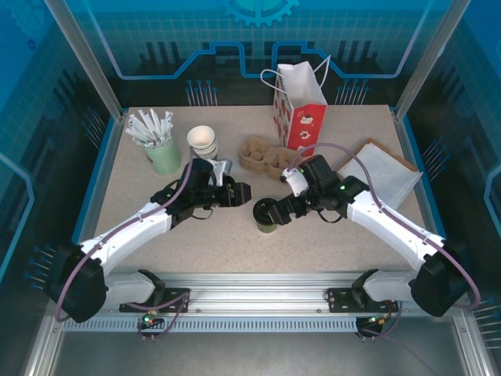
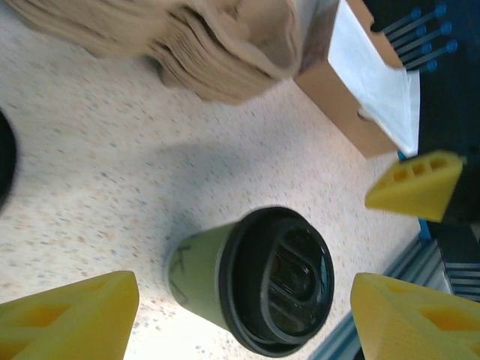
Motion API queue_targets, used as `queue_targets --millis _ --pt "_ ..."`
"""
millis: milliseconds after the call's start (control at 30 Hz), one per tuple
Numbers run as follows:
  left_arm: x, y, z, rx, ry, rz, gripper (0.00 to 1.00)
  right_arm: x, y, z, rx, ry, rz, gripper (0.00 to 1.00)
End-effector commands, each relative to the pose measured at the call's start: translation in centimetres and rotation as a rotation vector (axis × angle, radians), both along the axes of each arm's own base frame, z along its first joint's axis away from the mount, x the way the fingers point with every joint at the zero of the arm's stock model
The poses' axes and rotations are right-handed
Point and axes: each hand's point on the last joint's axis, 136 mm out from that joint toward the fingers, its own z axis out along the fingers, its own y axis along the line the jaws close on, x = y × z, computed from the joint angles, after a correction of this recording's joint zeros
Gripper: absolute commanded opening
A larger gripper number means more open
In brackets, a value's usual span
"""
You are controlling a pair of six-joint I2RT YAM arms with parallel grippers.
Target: Pack the takeout coffee
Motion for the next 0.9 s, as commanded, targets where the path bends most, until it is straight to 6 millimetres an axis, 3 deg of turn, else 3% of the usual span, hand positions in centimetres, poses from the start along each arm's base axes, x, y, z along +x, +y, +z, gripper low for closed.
queue_targets --millis 0,167,367,500,867 --pt "0.3 2.8 0.6 0.025 -0.021 0.078 0.77 -1.2 -0.9 -1.0 -0.167 -0.08 0.033 1.0" --pt "0.7 4.1 1.4 0.027 -0.044 0.113 0.78 -1.5 0.0 -1.9 -0.205 -0.082 0.108 1.0" --pt "0.9 4.7 1.7 0.028 -0.056 0.124 0.78 -1.6 2.2 -2.1 -0.132 -0.069 0.195 1.0" --pt "0.8 4.8 1.5 0.027 -0.052 0.126 0.78 -1.3 1.8 -3.2 -0.197 -0.054 0.253 1.0" --pt "1.0 5.3 2.1 0.024 -0.068 0.14 0.78 0.2 3.5 -4.7 -0.211 -0.058 0.257 1.0"
